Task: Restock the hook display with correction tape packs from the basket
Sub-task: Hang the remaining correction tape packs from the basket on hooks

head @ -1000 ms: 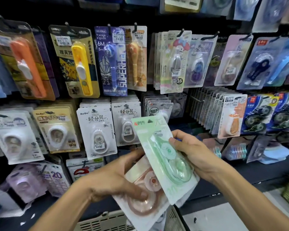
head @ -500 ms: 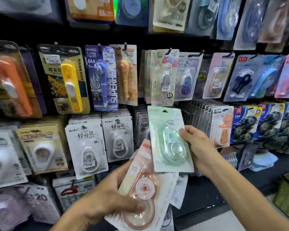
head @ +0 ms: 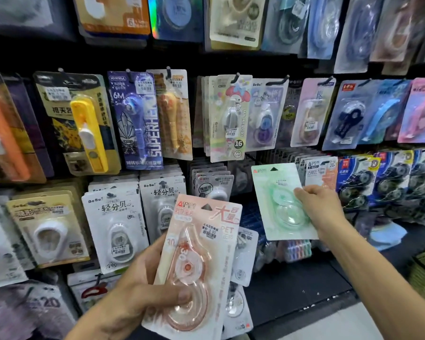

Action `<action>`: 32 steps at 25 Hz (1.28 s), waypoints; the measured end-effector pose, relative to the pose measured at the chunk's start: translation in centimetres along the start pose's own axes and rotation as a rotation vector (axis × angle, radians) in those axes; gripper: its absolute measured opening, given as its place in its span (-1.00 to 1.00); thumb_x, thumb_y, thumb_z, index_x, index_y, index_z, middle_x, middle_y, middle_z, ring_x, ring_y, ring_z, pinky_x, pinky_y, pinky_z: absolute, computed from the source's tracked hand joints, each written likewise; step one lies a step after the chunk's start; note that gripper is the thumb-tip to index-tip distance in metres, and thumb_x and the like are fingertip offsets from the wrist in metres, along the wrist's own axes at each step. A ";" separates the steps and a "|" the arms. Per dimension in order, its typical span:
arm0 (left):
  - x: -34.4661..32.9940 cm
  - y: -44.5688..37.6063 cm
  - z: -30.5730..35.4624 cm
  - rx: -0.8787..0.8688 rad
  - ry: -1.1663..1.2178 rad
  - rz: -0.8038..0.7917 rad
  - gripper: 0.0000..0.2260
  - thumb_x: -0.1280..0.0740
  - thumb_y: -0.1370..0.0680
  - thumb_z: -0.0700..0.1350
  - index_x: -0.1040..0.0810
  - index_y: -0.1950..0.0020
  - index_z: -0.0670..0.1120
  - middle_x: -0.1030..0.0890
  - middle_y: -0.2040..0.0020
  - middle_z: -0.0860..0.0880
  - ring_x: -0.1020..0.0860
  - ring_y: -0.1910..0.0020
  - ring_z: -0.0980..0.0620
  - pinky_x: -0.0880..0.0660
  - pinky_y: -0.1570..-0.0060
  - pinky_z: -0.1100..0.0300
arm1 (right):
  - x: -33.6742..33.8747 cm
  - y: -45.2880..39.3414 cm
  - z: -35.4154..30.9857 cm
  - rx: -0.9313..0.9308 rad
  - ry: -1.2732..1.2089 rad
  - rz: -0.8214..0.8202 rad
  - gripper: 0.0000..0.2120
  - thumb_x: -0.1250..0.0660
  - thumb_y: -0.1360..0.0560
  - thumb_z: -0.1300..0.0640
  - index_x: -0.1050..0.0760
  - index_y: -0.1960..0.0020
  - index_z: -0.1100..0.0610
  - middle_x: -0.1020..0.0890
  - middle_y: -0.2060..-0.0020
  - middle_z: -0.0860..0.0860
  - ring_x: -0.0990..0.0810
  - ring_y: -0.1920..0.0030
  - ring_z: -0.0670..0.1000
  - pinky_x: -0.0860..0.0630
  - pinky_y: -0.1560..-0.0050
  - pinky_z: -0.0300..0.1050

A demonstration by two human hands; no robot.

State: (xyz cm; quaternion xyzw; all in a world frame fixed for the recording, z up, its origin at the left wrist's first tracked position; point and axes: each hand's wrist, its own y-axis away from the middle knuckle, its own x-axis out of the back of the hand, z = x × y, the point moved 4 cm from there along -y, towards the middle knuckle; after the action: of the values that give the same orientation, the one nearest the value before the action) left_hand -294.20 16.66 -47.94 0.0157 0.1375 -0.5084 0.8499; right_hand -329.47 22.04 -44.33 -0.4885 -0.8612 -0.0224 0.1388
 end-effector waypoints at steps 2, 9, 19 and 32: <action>-0.1 0.0 -0.1 0.009 0.017 -0.018 -0.30 -0.56 -0.34 -0.40 -0.49 -0.41 0.01 -0.58 -0.30 -0.33 -0.60 -0.23 -0.36 -0.60 -0.13 -0.11 | 0.8 -0.5 0.2 0.016 0.060 0.079 -0.89 -0.42 -0.54 0.03 -0.59 0.04 0.07 -0.67 0.08 0.07 -0.63 0.09 0.14 -0.57 0.06 0.06; -0.1 0.1 -0.8 0.030 0.022 0.059 -0.30 -0.57 -0.27 -0.38 -0.55 -0.35 0.01 -0.62 -0.24 -0.33 -0.65 -0.14 -0.30 -0.62 -0.02 -0.04 | -1.8 2.3 -0.7 0.287 0.492 0.062 -0.63 -0.31 -0.60 -0.11 -0.47 -0.29 0.10 -0.57 -0.29 0.08 -0.55 -0.20 0.12 -0.50 -0.23 0.11; 1.6 1.3 -0.4 -0.059 0.165 0.411 -0.25 -0.56 -0.07 -0.39 -0.67 -0.18 0.13 -0.72 -0.08 -0.22 -0.72 0.09 -0.19 -0.66 0.23 0.02 | -8.4 15.5 -2.6 -0.037 -0.525 -0.861 -0.57 -0.48 -0.44 0.23 -0.50 -0.27 0.08 -0.73 -0.04 0.18 -0.70 0.18 0.06 -0.56 0.38 -0.17; 7.6 7.7 5.1 -0.192 -0.069 0.847 -0.39 -0.54 -0.18 -0.32 -0.60 -0.22 -0.06 -0.75 0.00 -0.15 -0.74 0.10 -0.17 -0.65 0.30 0.12 | -12.0 15.9 -1.4 0.027 -0.453 -0.516 -0.83 -0.34 -0.61 0.26 -0.64 -0.06 0.02 -0.62 -0.15 0.00 -0.70 0.31 -0.03 -0.64 0.39 -0.13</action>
State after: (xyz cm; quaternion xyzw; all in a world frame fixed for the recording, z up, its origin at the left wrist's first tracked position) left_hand -282.99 13.02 -45.77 -0.0251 0.1371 -0.0998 0.9852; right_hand -309.89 20.07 -47.65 -0.2452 -0.9655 0.0637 -0.0597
